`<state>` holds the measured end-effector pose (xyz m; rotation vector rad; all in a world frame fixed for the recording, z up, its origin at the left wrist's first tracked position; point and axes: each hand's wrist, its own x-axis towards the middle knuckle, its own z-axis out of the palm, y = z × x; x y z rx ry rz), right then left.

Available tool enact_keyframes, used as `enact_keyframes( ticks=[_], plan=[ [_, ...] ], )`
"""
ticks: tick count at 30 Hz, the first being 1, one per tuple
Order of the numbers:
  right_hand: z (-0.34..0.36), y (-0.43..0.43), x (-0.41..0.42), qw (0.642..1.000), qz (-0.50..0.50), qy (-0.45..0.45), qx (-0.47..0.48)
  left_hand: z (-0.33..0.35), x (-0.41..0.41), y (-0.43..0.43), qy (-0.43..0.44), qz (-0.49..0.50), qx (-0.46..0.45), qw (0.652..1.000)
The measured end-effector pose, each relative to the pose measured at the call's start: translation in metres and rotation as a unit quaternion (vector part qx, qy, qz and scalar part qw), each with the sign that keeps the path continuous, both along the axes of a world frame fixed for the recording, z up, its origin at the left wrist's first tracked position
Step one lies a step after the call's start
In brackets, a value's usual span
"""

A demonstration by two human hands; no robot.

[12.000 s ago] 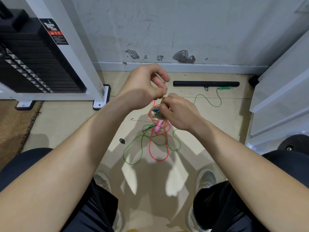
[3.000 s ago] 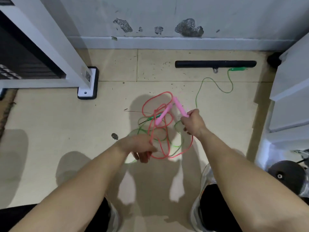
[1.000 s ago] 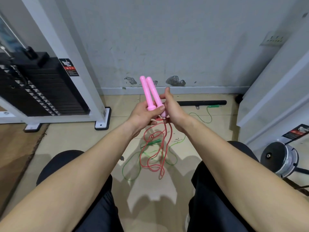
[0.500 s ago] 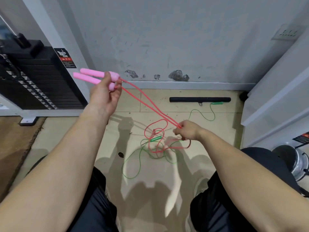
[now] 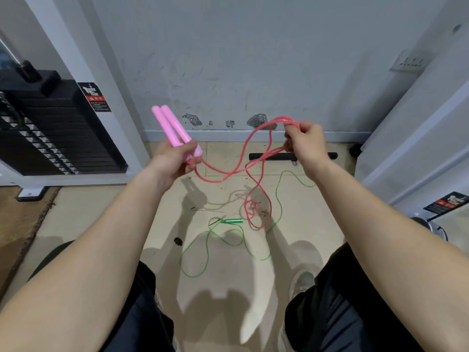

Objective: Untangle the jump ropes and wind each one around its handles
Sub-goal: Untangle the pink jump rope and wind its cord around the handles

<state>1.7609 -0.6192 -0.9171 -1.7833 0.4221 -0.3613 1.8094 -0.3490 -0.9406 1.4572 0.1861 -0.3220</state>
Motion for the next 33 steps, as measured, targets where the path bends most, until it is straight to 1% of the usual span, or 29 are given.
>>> enact_keyframes(
  ticks=[3,5,7,8,9,10,11,12,13,14,15,16,17,18,19,20,21,22,24,26,28,29,30,32,33],
  plan=[
    [0.027,0.004,0.003,0.996,-0.016,-0.077,-0.031,-0.001,-0.009,-0.012,-0.008,-0.048,0.016,0.999],
    [0.033,0.004,0.001,0.992,-0.039,-0.114,-0.048,0.000,-0.013,-0.018,-0.003,-0.048,0.016,0.999],
    [0.030,0.001,-0.004,0.987,-0.069,-0.108,-0.097,0.000,-0.015,-0.024,0.013,-0.031,0.007,0.999],
    [0.023,-0.001,-0.006,0.984,-0.079,-0.078,-0.139,0.000,-0.015,-0.027,0.022,-0.025,-0.001,0.999],
    [0.015,-0.004,-0.009,0.978,-0.077,-0.023,-0.191,0.000,-0.016,-0.030,0.028,-0.027,-0.008,0.999],
    [0.004,-0.009,-0.011,0.966,-0.051,0.052,-0.247,0.001,-0.017,-0.032,0.032,-0.034,-0.014,0.999],
    [-0.005,-0.013,-0.016,0.945,-0.006,0.145,-0.294,0.001,-0.018,-0.035,0.033,-0.044,-0.018,0.998],
    [-0.015,-0.013,-0.021,0.907,0.055,0.247,-0.337,0.001,-0.020,-0.037,0.032,-0.054,-0.024,0.998],
    [-0.025,-0.013,-0.025,0.850,0.122,0.345,-0.379,0.001,-0.022,-0.040,0.030,-0.060,-0.031,0.997],
    [-0.032,-0.010,-0.025,0.800,0.171,0.403,-0.410,0.001,-0.023,-0.043,0.027,-0.065,-0.039,0.997],
    [-0.035,-0.003,-0.025,0.792,0.194,0.405,-0.413,0.000,-0.024,-0.045,0.026,-0.069,-0.047,0.996],
    [-0.034,0.007,-0.023,0.820,0.208,0.359,-0.394,-0.001,-0.024,-0.047,0.028,-0.074,-0.052,0.995],
    [-0.031,0.018,-0.022,0.877,0.217,0.282,-0.324,-0.002,-0.025,-0.050,0.032,-0.078,-0.056,0.995],
    [-0.028,0.027,-0.020,0.932,0.217,0.201,-0.211,-0.003,-0.027,-0.054,0.039,-0.082,-0.062,0.994],
    [-0.024,0.039,-0.020,0.961,0.221,0.142,-0.088,-0.004,-0.029,-0.057,0.046,-0.085,-0.072,0.993],
    [-0.021,0.048,-0.020,0.968,0.227,0.107,0.009,-0.003,-0.031,-0.061,0.052,-0.086,-0.089,0.991],
    [-0.023,0.056,-0.020,0.966,0.231,0.096,0.064,-0.003,-0.033,-0.066,0.057,-0.083,-0.109,0.989],
    [-0.026,0.064,-0.019,0.964,0.236,0.098,0.079,-0.004,-0.033,-0.068,0.060,-0.075,-0.129,0.987],
    [-0.036,0.074,-0.017,0.961,0.238,0.114,0.081,-0.005,-0.033,-0.072,0.065,-0.054,-0.148,0.985],
    [-0.045,0.077,-0.010,0.963,0.218,0.132,0.092,-0.006,-0.033,-0.074,0.070,-0.038,-0.162,0.984],
    [-0.050,0.079,-0.006,0.958,0.220,0.151,0.105,-0.007,-0.035,-0.074,0.073,-0.034,-0.168,0.983],
    [-0.052,0.081,-0.005,0.956,0.229,0.155,0.101,-0.008,-0.036,-0.073,0.064,-0.041,-0.145,0.986],
    [-0.054,0.082,-0.004,0.955,0.237,0.161,0.081,-0.008,-0.036,-0.072,0.048,-0.051,-0.101,0.992],
    [-0.053,0.083,-0.004,0.955,0.241,0.173,0.005,-0.009,-0.035,-0.069,0.016,-0.058,-0.010,0.998],
    [-0.051,0.082,-0.004,0.956,0.238,0.171,-0.028,-0.009,-0.033,-0.067,0.013,-0.055,0.008,0.998]
  ],
)
